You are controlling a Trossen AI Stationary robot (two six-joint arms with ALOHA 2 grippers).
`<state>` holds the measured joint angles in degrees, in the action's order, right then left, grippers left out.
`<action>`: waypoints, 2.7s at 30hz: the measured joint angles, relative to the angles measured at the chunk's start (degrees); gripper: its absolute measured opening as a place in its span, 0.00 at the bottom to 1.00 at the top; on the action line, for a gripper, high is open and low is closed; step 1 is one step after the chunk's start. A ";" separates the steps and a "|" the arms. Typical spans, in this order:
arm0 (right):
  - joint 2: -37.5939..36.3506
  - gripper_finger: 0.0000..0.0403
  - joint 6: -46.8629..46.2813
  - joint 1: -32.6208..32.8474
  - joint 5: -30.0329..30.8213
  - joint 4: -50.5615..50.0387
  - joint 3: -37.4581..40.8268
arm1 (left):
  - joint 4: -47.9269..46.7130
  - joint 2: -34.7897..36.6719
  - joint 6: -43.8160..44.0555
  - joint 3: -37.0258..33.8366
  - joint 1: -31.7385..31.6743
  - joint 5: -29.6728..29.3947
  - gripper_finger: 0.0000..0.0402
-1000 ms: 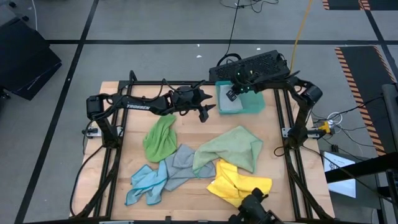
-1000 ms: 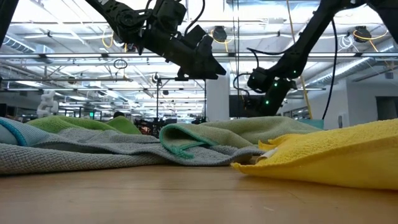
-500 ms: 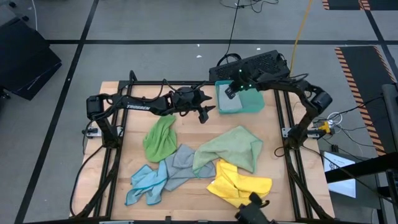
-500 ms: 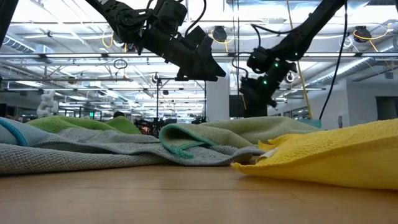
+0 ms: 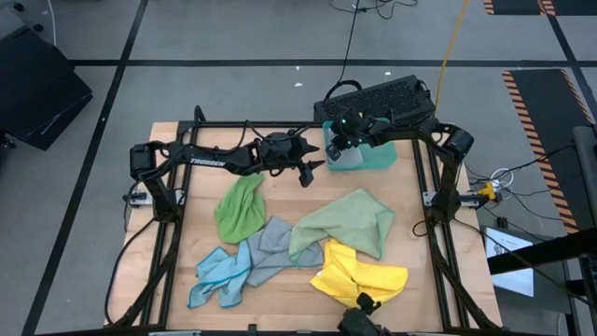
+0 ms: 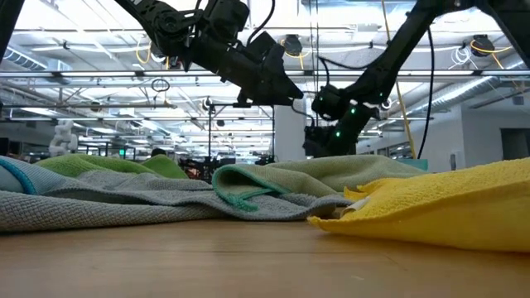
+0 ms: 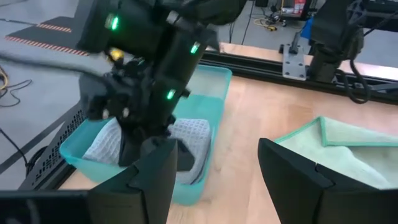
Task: Fold microfiber towels
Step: Put the folded gray microfiber cloth into the bin, then fold the gray microfiber cloth
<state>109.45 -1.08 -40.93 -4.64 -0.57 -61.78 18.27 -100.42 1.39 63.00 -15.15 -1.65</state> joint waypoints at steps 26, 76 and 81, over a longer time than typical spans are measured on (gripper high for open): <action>-36.33 0.00 10.01 2.58 -6.08 -11.82 12.01 | -14.83 0.42 3.70 0.00 1.68 -3.33 0.56; -55.65 0.00 5.08 25.81 -1.62 29.54 48.70 | -43.42 0.02 53.65 -3.98 37.53 -19.44 0.56; -55.63 0.00 5.88 28.82 -1.61 26.12 48.72 | -40.59 0.02 60.51 -6.58 41.05 -24.89 0.56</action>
<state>53.82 4.80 -12.10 -6.25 25.56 -13.06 -22.33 -100.40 61.89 56.42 25.89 -26.54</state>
